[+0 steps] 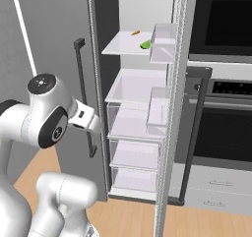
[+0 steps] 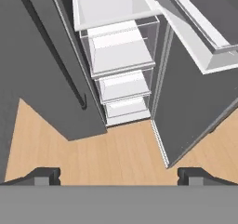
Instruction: Grab a lemon wedge from the fridge and one ice cube from the ice bowl, and put them in the glass of lemonade.
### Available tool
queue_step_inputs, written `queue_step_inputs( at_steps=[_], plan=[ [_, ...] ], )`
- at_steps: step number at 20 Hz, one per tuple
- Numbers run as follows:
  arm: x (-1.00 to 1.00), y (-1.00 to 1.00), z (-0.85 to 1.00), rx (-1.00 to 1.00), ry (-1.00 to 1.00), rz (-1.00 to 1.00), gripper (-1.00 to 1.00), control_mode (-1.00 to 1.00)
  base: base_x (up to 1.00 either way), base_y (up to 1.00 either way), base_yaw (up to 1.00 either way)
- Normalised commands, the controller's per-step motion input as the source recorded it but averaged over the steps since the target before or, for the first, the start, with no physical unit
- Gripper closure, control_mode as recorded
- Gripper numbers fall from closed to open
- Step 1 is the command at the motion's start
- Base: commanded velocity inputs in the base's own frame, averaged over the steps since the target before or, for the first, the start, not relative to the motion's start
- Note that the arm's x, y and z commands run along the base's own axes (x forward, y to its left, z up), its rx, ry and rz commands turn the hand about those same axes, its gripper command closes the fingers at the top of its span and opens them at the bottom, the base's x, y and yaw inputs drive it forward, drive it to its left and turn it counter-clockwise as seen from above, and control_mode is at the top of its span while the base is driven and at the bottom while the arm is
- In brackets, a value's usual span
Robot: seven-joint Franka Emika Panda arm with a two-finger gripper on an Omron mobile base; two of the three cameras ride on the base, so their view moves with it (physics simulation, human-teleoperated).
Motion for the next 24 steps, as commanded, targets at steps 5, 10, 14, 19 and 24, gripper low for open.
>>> queue_step_inputs(
  at_steps=[5, 10, 14, 19, 24],
  plan=[
    [0.00, 0.00, 0.00, 0.00, 0.00, 0.00, -1.00, 1.00, 0.56, -0.11, -0.15],
    [0.00, 0.00, 0.00, 0.00, 0.00, 0.00, -1.00, 1.00, 0.54, 0.03, -0.12],
    [0.00, 0.00, 0.00, 0.00, 0.00, 0.00, -1.00, 1.00, 0.34, 0.00, -0.09],
    [0.00, 0.00, 0.00, 0.00, 0.00, 0.00, -1.00, 1.00, 0.46, 0.00, -0.06],
    [0.00, 0.00, 0.00, 0.00, 0.00, 0.00, -1.00, 1.00, 0.52, 0.04, -0.05]
  ],
)
